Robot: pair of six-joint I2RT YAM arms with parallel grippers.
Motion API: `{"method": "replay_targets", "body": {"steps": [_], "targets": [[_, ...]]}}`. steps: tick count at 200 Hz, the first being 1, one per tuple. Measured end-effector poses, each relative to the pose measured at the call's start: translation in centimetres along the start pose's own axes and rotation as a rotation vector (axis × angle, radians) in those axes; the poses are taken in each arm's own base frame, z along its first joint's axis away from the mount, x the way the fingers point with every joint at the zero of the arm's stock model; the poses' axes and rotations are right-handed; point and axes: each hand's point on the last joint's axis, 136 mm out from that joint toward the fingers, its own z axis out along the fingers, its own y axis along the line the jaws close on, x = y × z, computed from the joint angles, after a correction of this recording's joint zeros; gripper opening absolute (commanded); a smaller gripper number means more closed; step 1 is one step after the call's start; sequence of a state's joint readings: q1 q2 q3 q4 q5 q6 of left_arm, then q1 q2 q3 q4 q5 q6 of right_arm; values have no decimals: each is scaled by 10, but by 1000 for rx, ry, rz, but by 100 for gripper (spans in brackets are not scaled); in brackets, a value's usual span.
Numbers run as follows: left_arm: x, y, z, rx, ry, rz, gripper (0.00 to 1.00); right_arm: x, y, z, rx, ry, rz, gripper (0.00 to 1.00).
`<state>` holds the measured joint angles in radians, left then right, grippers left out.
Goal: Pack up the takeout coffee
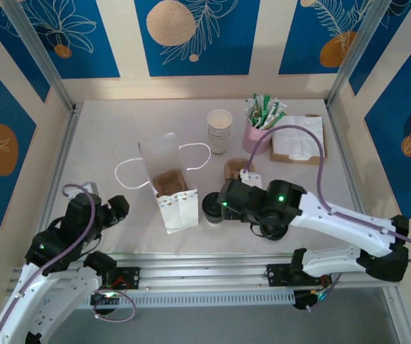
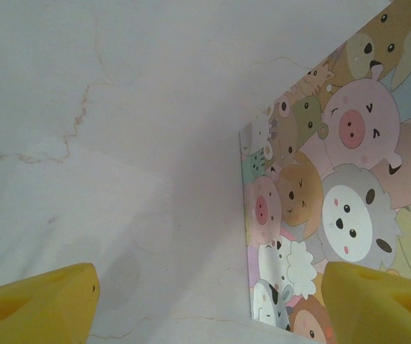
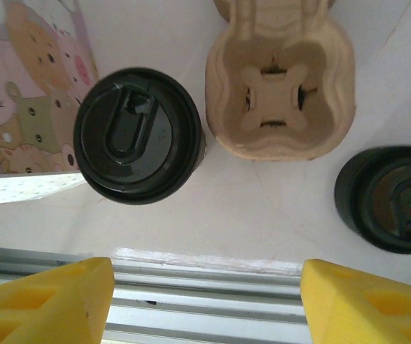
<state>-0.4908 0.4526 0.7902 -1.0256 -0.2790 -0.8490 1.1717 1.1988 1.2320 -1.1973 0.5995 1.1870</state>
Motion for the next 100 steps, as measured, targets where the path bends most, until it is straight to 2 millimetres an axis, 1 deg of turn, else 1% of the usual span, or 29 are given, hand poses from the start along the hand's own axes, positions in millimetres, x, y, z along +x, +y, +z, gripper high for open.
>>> {"method": "replay_targets", "body": {"steps": [15, 34, 57, 100], "targets": [[1, 0, 1, 0, 4, -6, 81, 2, 6, 10, 18, 20, 43, 75], [2, 1, 2, -4, 6, -6, 80, 3, 13, 23, 41, 41, 79, 75], [4, 2, 4, -10, 11, -6, 79, 0, 22, 37, 67, 61, 114, 76], [4, 3, 4, -11, 12, -5, 79, -4, 25, 55, 105, 91, 159, 78]]}}
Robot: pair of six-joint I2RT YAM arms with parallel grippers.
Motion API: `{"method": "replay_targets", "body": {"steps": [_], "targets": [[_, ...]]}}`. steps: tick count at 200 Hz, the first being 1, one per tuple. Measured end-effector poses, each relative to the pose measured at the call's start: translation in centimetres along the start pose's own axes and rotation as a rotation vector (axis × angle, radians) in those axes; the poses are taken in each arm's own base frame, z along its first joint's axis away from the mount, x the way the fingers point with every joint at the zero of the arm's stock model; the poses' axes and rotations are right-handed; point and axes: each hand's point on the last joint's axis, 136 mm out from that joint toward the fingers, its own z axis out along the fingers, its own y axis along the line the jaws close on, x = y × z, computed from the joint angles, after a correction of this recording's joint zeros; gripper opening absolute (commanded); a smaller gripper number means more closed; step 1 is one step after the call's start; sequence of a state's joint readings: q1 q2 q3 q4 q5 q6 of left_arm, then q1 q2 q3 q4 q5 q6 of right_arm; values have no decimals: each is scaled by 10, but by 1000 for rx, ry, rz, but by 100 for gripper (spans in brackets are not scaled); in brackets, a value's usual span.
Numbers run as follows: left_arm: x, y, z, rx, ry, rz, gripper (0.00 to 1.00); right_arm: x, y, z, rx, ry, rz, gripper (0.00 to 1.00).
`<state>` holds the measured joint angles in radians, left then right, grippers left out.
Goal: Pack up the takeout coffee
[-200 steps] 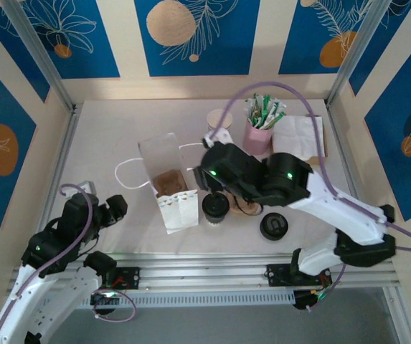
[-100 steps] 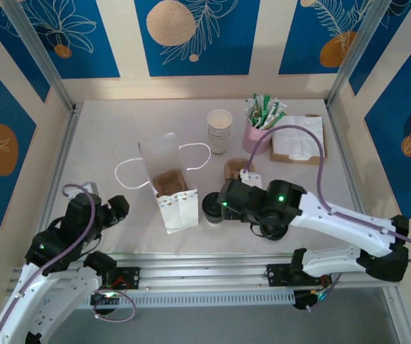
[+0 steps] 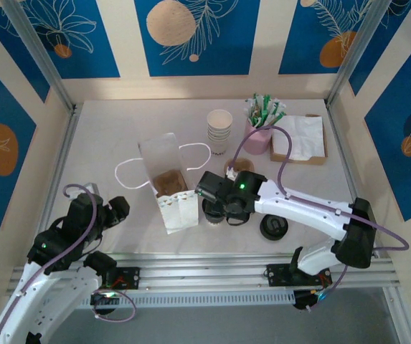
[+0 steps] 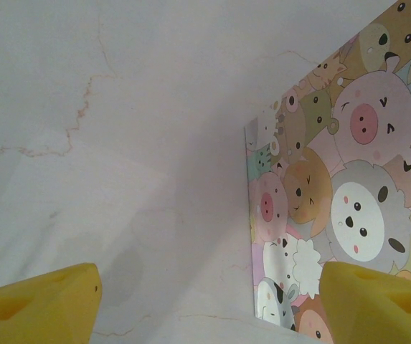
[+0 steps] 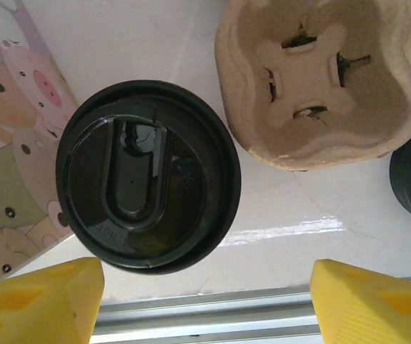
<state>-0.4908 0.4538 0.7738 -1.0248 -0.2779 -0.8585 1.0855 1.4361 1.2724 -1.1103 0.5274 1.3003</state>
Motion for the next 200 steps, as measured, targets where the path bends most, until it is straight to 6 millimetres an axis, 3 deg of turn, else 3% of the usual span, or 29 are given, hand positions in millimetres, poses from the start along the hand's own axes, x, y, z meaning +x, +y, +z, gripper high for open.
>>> {"method": "replay_targets", "body": {"steps": [136, 200], "targets": [[3, 3, 4, -19, 8, 5, 79, -9, 32, 13, -25, 23, 16, 82], [3, 4, 5, -24, 8, 6, 79, -6, 30, 23, 17, 39, 6, 83]]}}
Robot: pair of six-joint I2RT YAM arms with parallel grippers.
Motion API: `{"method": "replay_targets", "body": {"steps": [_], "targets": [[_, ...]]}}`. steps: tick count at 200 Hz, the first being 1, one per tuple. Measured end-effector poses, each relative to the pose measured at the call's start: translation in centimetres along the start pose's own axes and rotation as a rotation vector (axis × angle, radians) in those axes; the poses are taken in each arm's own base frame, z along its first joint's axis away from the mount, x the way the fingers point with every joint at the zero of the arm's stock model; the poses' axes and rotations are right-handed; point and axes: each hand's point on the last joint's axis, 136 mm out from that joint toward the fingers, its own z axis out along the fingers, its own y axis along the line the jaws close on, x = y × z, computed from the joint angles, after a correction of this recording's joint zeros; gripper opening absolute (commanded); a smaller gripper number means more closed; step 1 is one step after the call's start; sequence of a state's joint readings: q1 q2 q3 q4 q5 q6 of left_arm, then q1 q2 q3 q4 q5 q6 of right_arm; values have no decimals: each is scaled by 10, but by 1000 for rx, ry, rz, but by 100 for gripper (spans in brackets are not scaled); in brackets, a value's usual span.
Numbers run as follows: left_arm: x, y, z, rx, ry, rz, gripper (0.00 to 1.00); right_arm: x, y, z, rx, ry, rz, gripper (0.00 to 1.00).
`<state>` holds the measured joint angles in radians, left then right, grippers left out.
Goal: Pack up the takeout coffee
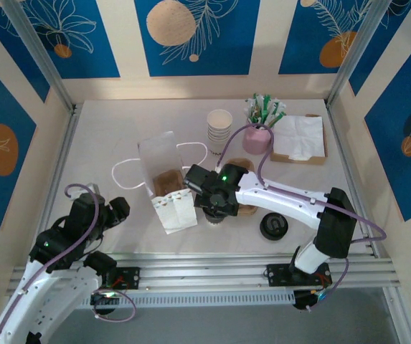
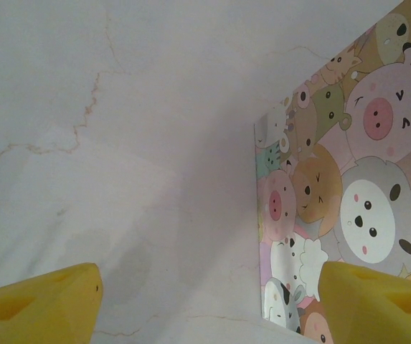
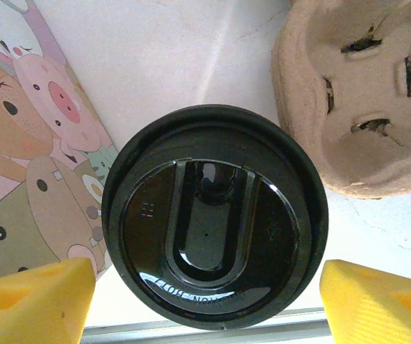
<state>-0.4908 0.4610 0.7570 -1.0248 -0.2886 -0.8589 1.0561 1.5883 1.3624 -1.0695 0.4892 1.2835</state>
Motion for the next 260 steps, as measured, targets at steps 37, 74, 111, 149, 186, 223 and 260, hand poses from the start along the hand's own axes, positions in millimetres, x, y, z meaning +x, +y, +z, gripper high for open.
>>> {"method": "replay_targets", "body": {"steps": [37, 74, 111, 149, 186, 223, 260], "targets": [[1, 1, 1, -3, 3, 1, 79, -2, -4, 0, 14, -1, 3, 82], [1, 1, 1, -3, 3, -5, 79, -4, -6, 1, 21, -1, 11, 82], [1, 1, 1, -3, 3, -6, 78, -6, -5, 2, 18, -2, 9, 82], [1, 1, 1, -4, 3, -6, 78, -7, -1, 5, 9, -5, 2, 82], [3, 2, 3, -8, 7, -5, 78, -7, -1, 8, 13, -4, 3, 82], [4, 3, 4, -11, 11, -4, 78, -8, -1, 8, 16, -4, 6, 82], [4, 3, 4, -12, 11, -3, 78, -7, -2, 14, 36, 3, 2, 81]]}}
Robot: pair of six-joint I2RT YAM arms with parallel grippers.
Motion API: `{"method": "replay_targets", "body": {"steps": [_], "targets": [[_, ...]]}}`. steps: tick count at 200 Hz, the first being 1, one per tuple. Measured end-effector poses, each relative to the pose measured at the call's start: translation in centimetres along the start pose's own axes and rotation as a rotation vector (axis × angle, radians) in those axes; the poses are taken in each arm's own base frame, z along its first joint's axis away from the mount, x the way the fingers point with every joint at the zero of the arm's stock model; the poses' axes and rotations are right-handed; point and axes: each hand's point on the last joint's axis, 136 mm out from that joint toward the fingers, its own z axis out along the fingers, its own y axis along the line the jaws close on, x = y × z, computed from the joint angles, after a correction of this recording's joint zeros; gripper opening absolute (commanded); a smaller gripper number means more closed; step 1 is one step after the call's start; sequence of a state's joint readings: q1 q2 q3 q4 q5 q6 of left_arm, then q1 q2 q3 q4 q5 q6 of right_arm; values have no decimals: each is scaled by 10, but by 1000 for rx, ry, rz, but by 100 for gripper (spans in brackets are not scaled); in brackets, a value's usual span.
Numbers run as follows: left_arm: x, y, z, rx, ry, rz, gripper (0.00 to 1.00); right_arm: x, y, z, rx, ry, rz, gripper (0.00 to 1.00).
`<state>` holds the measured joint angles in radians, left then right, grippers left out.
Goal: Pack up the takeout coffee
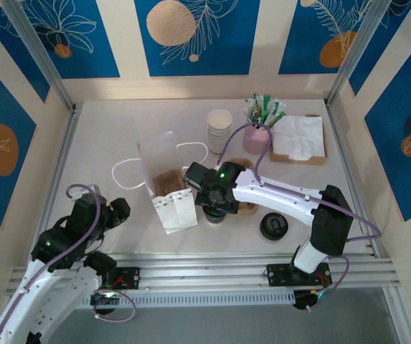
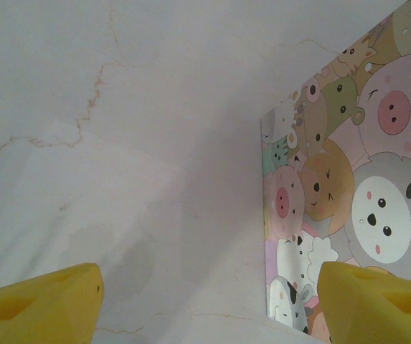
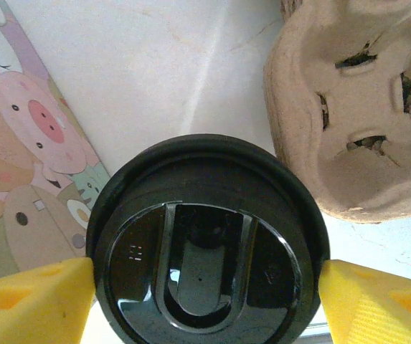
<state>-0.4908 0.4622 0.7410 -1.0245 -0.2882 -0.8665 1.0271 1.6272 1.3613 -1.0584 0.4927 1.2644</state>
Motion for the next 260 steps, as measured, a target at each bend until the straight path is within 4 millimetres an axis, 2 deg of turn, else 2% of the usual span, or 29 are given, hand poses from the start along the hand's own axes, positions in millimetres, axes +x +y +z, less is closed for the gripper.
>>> {"method": "replay_targets", "body": {"steps": [55, 143, 190, 235, 260], "targets": [[1, 0, 1, -3, 3, 1, 78, 1, 0, 4, 12, 4, -3, 78], [0, -3, 7, -14, 13, 5, 78, 0, -5, 7, 18, 8, 7, 78], [0, -3, 7, -15, 15, 6, 78, 0, -5, 7, 16, 7, 9, 70], [1, -5, 7, -4, 20, 5, 78, -1, -6, 3, -3, 0, 4, 66], [-1, -7, 7, 5, 13, 1, 78, -4, -7, -8, -44, -14, -4, 66]]}}
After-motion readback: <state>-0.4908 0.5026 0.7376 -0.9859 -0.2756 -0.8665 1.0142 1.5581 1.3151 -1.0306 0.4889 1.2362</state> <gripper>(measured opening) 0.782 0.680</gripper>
